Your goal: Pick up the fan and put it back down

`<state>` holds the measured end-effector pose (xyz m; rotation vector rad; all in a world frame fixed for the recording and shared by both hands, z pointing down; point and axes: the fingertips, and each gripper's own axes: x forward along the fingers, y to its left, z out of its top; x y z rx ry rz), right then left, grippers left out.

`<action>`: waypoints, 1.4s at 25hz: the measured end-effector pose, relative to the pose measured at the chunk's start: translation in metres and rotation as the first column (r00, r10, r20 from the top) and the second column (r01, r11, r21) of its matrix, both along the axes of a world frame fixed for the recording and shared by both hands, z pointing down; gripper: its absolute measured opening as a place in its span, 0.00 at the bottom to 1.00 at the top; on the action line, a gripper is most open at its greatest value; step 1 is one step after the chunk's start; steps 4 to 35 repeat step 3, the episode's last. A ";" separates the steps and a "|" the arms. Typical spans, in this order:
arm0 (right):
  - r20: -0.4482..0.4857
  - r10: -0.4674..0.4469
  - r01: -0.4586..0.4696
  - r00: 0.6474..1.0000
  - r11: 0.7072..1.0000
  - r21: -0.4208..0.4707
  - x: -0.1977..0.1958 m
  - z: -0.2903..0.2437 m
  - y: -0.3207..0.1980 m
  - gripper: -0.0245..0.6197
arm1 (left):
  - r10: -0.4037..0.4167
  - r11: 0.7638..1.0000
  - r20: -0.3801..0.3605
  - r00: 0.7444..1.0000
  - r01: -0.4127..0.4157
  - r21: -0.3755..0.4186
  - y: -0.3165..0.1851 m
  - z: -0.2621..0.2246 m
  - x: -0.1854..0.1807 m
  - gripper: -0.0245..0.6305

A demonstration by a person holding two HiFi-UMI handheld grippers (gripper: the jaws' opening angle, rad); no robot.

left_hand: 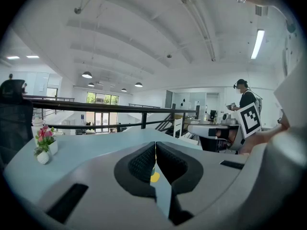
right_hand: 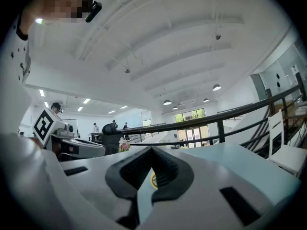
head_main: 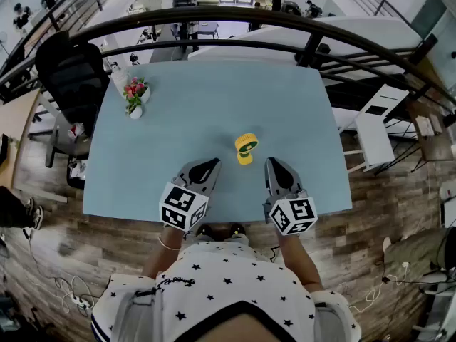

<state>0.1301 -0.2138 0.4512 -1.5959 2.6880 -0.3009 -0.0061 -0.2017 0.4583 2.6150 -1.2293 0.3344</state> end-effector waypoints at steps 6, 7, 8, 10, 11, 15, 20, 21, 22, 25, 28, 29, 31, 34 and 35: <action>0.002 0.001 -0.001 1.000 1.000 0.000 0.001 -0.001 0.000 0.04 | 0.003 1.000 0.002 1.000 -0.003 -0.001 0.000 0.000 0.002 0.08; 0.002 0.001 -0.001 1.000 1.000 0.000 0.001 -0.001 0.000 0.04 | 0.003 1.000 0.002 1.000 -0.003 -0.001 0.000 0.000 0.002 0.08; 0.002 0.001 -0.001 1.000 1.000 0.000 0.001 -0.001 0.000 0.04 | 0.003 1.000 0.002 1.000 -0.003 -0.001 0.000 0.000 0.002 0.08; 0.002 0.001 -0.001 1.000 1.000 0.000 0.001 -0.001 0.000 0.04 | 0.003 1.000 0.002 1.000 -0.003 -0.001 0.000 0.000 0.002 0.08; 0.002 0.001 -0.001 1.000 1.000 0.000 0.001 -0.001 0.000 0.04 | 0.003 1.000 0.002 1.000 -0.003 -0.001 0.000 0.000 0.002 0.08; 0.002 0.001 -0.001 1.000 1.000 0.000 0.001 -0.001 0.000 0.04 | 0.003 1.000 0.002 1.000 -0.003 -0.001 0.000 0.000 0.002 0.08; 0.002 0.001 -0.001 1.000 1.000 0.000 0.001 -0.001 0.000 0.04 | 0.003 1.000 0.002 1.000 -0.003 -0.001 0.000 0.000 0.002 0.08; 0.002 0.001 -0.001 1.000 1.000 0.000 0.001 -0.001 0.000 0.04 | 0.003 1.000 0.002 1.000 -0.003 -0.001 0.000 0.000 0.002 0.08; 0.002 0.001 -0.001 1.000 1.000 0.000 0.001 -0.001 0.000 0.04 | 0.003 1.000 0.002 1.000 -0.003 -0.001 0.000 0.000 0.002 0.08; 0.002 0.001 -0.001 1.000 1.000 0.000 0.001 -0.001 0.000 0.04 | 0.003 1.000 0.002 1.000 -0.003 -0.001 0.000 0.000 0.002 0.08; 0.002 0.001 -0.001 1.000 1.000 0.000 0.001 -0.001 0.000 0.04 | 0.003 1.000 0.002 1.000 -0.003 -0.001 0.000 0.000 0.002 0.08; 0.002 0.001 -0.001 1.000 1.000 0.000 0.001 -0.001 0.000 0.04 | 0.003 1.000 0.002 1.000 -0.003 -0.001 0.000 0.000 0.002 0.08; 0.002 0.001 -0.001 1.000 1.000 0.000 0.001 -0.001 0.000 0.04 | 0.003 1.000 0.002 1.000 -0.003 -0.001 0.000 0.000 0.002 0.08; 0.002 0.001 -0.001 1.000 1.000 0.000 0.001 -0.001 0.000 0.04 | 0.003 1.000 0.002 1.000 -0.003 -0.001 0.000 0.000 0.002 0.08; 0.002 0.001 -0.001 1.000 1.000 0.000 0.001 -0.001 0.000 0.04 | 0.003 1.000 0.002 1.000 -0.003 -0.001 0.000 0.000 0.002 0.08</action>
